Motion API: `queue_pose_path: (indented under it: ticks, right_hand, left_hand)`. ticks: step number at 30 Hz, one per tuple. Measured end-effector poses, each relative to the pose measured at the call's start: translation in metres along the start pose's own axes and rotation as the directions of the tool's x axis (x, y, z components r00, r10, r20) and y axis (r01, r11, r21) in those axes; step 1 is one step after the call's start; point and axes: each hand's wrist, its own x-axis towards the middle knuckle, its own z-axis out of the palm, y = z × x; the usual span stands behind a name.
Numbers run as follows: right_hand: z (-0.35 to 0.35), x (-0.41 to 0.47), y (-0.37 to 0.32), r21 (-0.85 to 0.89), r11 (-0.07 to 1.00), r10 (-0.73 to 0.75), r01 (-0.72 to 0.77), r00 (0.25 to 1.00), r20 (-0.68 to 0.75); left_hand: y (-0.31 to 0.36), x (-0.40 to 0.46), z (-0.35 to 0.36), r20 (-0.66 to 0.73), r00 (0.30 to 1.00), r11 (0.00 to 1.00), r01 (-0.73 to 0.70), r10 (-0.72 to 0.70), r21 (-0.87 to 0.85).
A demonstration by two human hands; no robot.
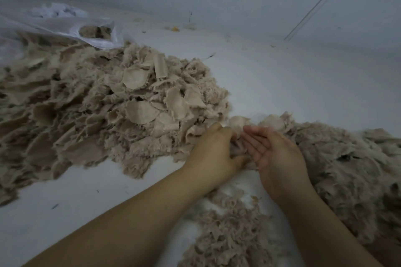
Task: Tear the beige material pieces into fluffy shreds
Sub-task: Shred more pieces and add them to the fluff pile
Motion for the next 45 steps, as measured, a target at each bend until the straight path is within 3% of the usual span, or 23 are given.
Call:
queue_pose_path:
  ticks: [4,8,12,15,21,25,31,36,40,45]
  right_hand:
    - [0.001,0.000,0.000,-0.035,0.999,-0.005,0.005,1.000,0.006]
    - [-0.002,0.001,0.002,-0.184,0.983,-0.005,0.006,1.000,0.008]
    - [-0.003,-0.001,0.003,-0.252,0.967,-0.021,0.024,1.000,0.016]
    - [0.002,-0.004,0.000,-0.219,0.975,-0.039,0.044,0.999,0.026]
    - [-0.002,-0.009,0.001,-0.410,0.901,-0.042,0.144,0.968,0.248]
    - [-0.007,-0.006,0.003,-0.363,0.922,-0.067,0.131,0.980,0.185]
    - [-0.008,-0.003,0.004,-0.352,0.924,-0.066,0.148,0.969,0.237]
    - [-0.004,-0.004,0.003,-0.254,0.959,-0.079,0.125,0.980,0.185]
    - [-0.001,-0.009,0.000,-0.286,0.945,-0.087,0.159,0.965,0.247]
    - [-0.004,-0.007,0.000,-0.304,0.943,-0.091,0.138,0.982,0.163]
  left_hand:
    - [-0.003,0.004,0.000,-0.041,0.995,0.992,-0.085,0.089,0.092]
    - [-0.002,0.002,-0.001,-0.179,0.984,0.944,-0.073,0.014,-0.322]
    - [0.008,-0.002,-0.005,-0.210,0.970,0.711,-0.061,-0.124,-0.701]
    - [0.009,0.000,-0.013,-0.243,0.952,0.565,-0.100,-0.184,-0.819]
    - [0.005,0.000,-0.011,-0.151,0.964,0.556,-0.003,-0.221,-0.831]
    - [0.002,0.000,-0.011,-0.146,0.960,0.578,0.020,-0.239,-0.816]
    - [-0.002,0.002,-0.009,-0.036,0.977,0.629,0.107,-0.210,-0.770]
    - [-0.002,0.002,-0.012,0.053,0.975,0.562,0.169,-0.217,-0.809]
    - [0.000,0.000,-0.014,0.126,0.975,0.583,0.211,-0.184,-0.784]
    - [-0.003,0.002,-0.019,0.181,0.975,0.564,0.222,-0.128,-0.796]
